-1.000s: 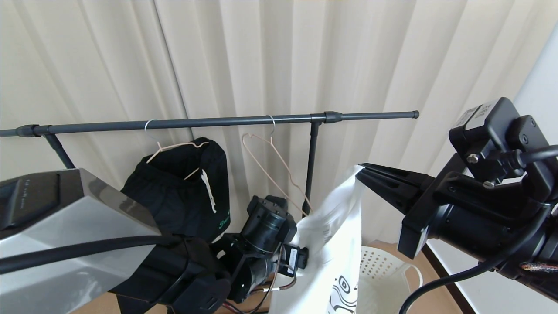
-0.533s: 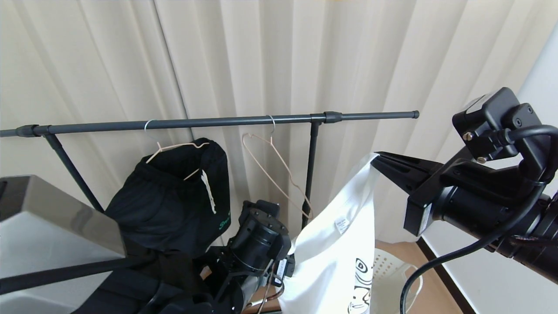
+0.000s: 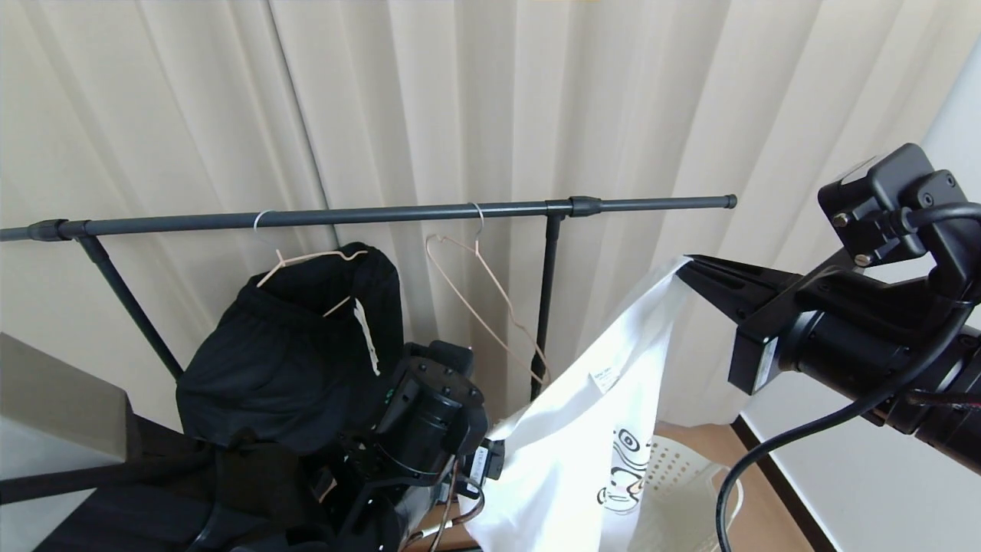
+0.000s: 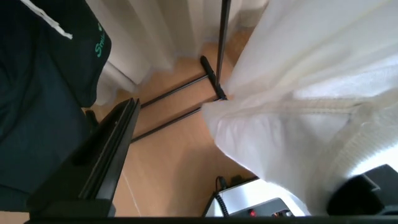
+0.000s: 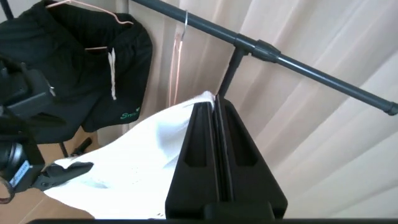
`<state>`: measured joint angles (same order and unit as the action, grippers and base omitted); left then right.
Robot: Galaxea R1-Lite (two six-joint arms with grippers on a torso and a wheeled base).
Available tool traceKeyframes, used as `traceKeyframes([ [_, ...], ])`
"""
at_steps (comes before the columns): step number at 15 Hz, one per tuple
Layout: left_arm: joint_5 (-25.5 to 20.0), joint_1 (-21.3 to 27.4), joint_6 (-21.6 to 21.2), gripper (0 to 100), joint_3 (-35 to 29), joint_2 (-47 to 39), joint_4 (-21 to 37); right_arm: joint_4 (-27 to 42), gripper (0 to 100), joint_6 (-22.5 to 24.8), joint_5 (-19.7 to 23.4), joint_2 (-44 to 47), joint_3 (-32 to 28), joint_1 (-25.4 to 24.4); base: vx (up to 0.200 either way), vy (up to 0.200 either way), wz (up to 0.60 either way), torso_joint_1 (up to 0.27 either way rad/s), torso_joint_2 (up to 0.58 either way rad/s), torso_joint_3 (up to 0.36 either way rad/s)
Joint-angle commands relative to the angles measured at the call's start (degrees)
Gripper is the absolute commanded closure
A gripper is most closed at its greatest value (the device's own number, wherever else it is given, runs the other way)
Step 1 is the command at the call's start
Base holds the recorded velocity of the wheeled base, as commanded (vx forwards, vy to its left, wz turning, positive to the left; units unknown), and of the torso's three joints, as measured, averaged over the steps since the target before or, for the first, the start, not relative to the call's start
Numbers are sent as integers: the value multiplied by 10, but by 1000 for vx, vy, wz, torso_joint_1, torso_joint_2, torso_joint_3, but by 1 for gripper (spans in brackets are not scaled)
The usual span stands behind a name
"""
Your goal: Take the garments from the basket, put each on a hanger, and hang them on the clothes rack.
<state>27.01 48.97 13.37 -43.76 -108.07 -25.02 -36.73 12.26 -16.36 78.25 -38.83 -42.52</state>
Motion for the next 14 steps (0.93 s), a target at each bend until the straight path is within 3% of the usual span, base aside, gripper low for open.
traceKeyframes([
  [1,1,2,1,0,0,4,-1,0,100,0,0,1,2,10,0,0,0,0,0,0],
  [2,1,3,1,100,0,7,-2,0,100,0,0,1,3,17,0,0,0,0,0,0],
  [8,-3,10,-19,100,-28,68,3,7,100,7,2,17,25,40,0,0,0,0,0,0],
  [14,-6,-43,-27,100,-108,81,41,22,100,116,0,69,36,38,0,0,0,0,0,0],
])
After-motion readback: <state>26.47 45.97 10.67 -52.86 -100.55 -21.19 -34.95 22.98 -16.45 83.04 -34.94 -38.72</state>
